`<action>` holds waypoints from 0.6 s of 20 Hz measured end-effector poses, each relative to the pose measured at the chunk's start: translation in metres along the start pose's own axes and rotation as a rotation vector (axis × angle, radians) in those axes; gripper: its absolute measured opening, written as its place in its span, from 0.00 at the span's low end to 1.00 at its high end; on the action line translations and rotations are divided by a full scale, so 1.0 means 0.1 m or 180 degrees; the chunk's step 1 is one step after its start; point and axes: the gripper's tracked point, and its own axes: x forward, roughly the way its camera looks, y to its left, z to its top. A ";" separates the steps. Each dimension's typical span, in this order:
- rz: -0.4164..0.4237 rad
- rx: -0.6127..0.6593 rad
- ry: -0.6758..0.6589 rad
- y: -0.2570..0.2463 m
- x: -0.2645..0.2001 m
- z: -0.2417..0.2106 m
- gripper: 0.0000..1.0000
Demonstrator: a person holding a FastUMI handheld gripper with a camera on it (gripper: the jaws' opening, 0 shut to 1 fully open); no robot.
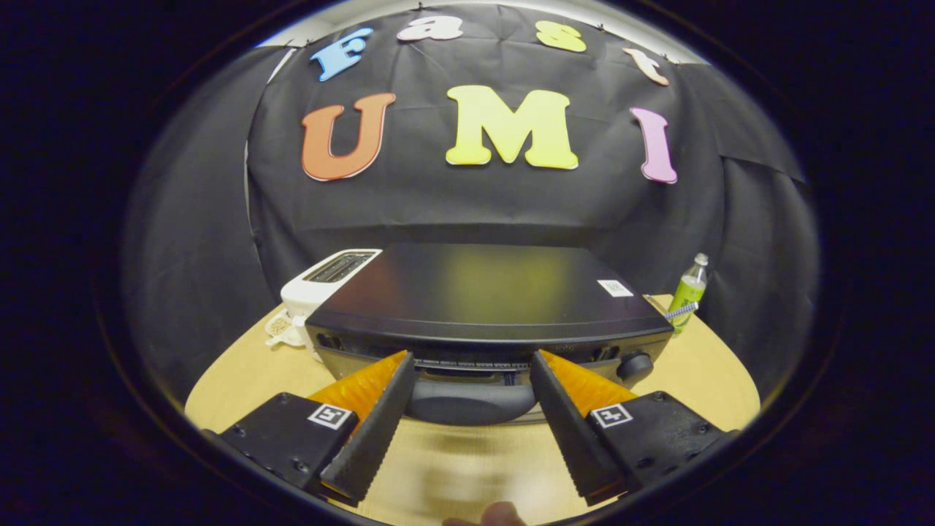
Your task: Open the toaster oven, put the food inside, and close the toaster oven door.
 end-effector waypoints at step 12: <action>0.0023 -0.0082 0.0626 0.02 -0.52 -1.05 1.00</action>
